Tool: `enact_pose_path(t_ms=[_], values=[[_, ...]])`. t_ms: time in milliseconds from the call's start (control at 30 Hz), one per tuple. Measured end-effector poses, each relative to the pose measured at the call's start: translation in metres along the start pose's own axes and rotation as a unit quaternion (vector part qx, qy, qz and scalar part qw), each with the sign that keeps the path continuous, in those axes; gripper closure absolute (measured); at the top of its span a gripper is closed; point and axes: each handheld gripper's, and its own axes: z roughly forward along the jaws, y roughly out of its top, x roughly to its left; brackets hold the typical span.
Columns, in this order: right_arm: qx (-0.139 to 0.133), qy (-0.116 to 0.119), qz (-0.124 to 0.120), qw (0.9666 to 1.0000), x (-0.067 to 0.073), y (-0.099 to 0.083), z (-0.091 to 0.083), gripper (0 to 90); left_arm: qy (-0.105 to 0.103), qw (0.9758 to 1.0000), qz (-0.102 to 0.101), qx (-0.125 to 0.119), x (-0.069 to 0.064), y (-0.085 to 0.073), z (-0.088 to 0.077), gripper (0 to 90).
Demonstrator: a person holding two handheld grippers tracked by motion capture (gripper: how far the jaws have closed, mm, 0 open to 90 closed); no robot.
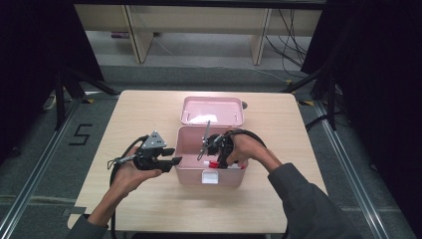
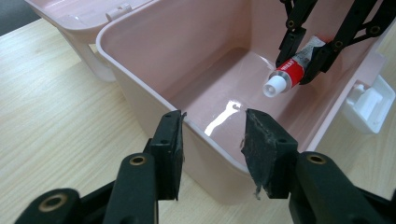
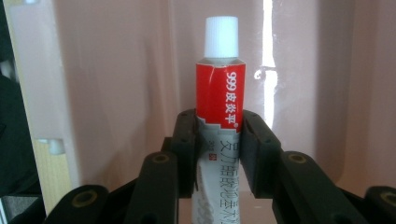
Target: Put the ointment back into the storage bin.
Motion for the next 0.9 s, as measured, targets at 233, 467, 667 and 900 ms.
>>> enact_pose_path(t_ms=[233,467,667,900], values=[[-0.003,0.008,-0.006,0.9999,-0.0024,0.0019,0.0030,70.0,-0.003,1.0000,0.000,0.000,0.0008,0.0002,0.0000,57.3],[-0.009,0.012,-0.006,0.9999,-0.0066,-0.0003,0.0075,69.9,-0.001,1.0000,0.000,0.000,0.0005,0.0001,0.0000,57.1],[-0.020,0.016,0.026,0.9993,-0.0055,0.0001,0.0051,66.2,-0.001,1.0000,0.000,0.000,0.0000,0.0001,0.0003,56.9],[-0.035,0.006,0.041,0.9985,-0.0050,-0.0002,-0.0011,60.6,0.000,1.0000,-0.001,0.001,-0.0001,0.0001,0.0004,56.9]])
